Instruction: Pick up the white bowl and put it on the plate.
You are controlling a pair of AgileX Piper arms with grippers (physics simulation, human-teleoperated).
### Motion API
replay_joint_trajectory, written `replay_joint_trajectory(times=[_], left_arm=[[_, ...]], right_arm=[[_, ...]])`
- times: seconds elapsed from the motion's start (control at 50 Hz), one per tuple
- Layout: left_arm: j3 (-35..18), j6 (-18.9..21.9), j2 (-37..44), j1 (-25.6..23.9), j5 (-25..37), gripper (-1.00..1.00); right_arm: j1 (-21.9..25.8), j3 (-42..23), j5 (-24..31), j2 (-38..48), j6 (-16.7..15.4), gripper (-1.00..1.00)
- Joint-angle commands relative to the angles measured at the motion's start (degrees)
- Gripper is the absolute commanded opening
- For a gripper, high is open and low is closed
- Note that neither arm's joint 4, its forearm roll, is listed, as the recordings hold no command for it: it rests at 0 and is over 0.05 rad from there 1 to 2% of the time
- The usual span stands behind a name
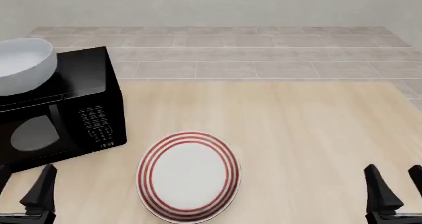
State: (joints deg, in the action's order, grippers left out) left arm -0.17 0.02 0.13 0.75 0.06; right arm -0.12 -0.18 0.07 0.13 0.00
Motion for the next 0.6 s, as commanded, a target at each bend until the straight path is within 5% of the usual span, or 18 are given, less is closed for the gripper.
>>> replay_joint_trajectory(times=[0.02, 0.6], left_arm=[[-0.16, -0.04, 0.16, -0.73, 0.02, 1.0], [-0.06, 0.36, 0.3, -0.44, 0.17, 1.0]], right_arm=[[0.13, 0.0, -0.18, 0.24, -0.02, 1.0], [0.12, 0.17, -0.78, 0.71, -0.01, 1.0]])
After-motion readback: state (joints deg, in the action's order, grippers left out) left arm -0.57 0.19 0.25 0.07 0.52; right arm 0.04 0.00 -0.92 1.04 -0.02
